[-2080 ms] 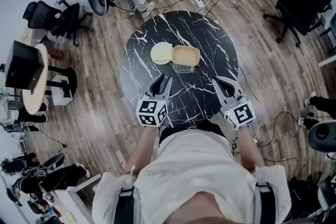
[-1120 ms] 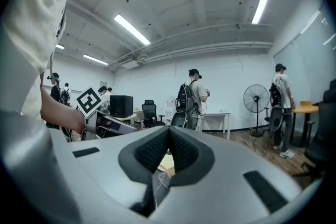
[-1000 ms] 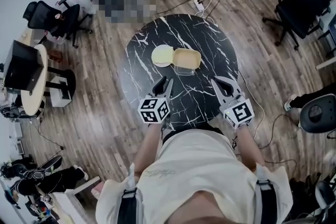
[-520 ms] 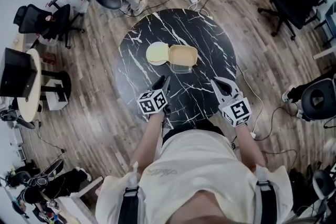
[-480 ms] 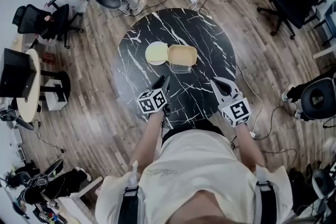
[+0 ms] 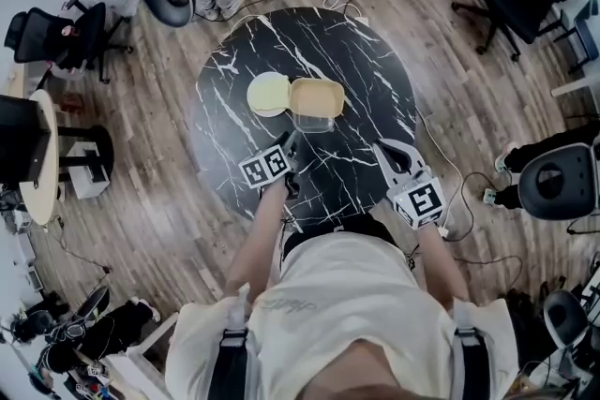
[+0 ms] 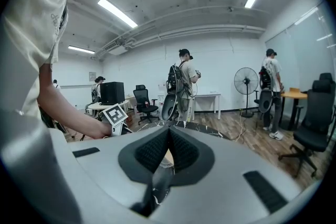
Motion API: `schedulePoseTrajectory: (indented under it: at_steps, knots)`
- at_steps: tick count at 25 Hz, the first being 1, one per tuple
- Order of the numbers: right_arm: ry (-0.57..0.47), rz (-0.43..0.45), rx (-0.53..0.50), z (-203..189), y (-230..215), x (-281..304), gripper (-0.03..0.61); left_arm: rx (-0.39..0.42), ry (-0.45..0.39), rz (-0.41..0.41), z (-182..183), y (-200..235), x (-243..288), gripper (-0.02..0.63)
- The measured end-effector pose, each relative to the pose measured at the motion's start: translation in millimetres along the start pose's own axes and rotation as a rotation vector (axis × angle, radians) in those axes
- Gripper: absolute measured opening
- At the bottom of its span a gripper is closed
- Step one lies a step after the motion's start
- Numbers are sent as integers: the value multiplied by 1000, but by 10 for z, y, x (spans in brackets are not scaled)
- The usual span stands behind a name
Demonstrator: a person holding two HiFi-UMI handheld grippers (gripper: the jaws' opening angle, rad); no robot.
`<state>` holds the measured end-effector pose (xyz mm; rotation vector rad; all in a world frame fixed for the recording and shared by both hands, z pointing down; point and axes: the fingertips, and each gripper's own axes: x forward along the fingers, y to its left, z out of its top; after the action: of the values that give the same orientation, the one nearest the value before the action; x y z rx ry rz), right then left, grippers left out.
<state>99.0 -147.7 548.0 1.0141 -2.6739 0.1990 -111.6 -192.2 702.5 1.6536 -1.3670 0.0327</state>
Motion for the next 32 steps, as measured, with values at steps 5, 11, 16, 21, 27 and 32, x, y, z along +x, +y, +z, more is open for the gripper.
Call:
schedulePoseTrajectory:
  at_steps: [5, 11, 16, 21, 27, 32]
  knots:
    - [29, -8, -2, -67, -95, 42, 8, -79, 45, 6, -66, 166, 211, 127]
    - [21, -21, -46, 7, -184, 171, 8, -147, 88, 14, -161, 343, 397, 127]
    - [29, -17, -67, 26, -179, 224, 8, -190, 109, 6, -225, 374, 484, 129]
    - [53, -27, -57, -73, -203, 215, 8, -244, 112, -33, -215, 357, 579, 129]
    - [68, -50, -46, -121, -289, 184, 8, -266, 136, -89, -203, 239, 687, 125]
    - [66, -56, -45, -103, -303, 165, 8, -266, 124, -95, -145, 184, 669, 86]
